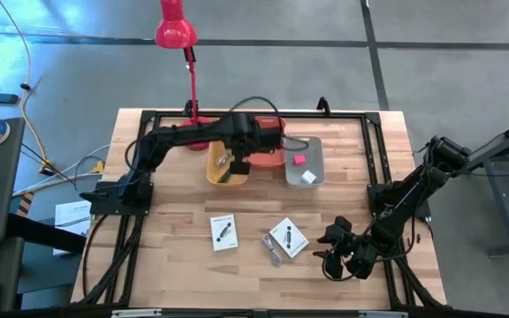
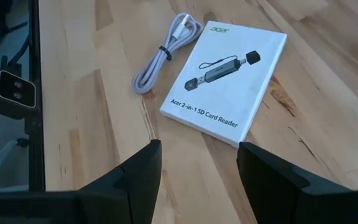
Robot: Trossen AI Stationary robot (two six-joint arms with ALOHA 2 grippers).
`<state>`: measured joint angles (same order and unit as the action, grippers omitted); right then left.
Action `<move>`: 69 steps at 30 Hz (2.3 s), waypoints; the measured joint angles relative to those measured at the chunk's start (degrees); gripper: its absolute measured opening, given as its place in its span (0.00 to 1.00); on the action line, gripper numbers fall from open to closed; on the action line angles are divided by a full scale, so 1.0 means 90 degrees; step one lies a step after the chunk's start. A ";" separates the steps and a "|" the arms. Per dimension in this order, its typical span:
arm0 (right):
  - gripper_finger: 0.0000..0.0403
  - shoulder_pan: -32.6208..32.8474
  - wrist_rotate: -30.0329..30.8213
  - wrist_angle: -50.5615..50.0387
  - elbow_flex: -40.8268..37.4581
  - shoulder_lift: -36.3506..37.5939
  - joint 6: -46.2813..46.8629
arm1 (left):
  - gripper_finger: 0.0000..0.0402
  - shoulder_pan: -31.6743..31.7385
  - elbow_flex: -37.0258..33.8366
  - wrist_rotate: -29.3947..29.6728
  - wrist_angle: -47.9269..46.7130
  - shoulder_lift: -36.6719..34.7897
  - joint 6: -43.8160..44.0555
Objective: Pick and place items into bin
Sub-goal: Put the black charger cable into the yellow bin, then put the purple charger cable into the yellow bin
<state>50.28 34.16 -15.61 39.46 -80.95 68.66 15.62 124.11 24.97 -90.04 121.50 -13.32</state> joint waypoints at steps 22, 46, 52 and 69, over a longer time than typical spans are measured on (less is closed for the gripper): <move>0.49 0.0002 -0.0052 -0.0002 0.0000 0.0000 0.0047 | 0.04 0.0510 -0.0630 -0.0121 0.0022 -0.0153 0.0933; 0.49 -0.0002 0.0062 0.0053 0.0000 0.0000 0.0061 | 0.07 0.0638 -0.3733 -0.0541 0.2001 -0.1764 0.2785; 0.49 -0.0002 0.0062 0.0086 0.0000 0.0000 0.0109 | 0.07 0.0645 -0.3858 -0.0539 0.2049 -0.1764 0.2800; 0.49 -0.0002 0.0067 0.0179 0.0000 0.0000 0.0112 | 0.33 0.0639 -0.3864 -0.0603 0.1997 -0.1764 0.2612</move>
<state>50.26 34.76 -14.00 39.46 -80.95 69.67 21.37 89.34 19.54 -72.07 105.62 10.19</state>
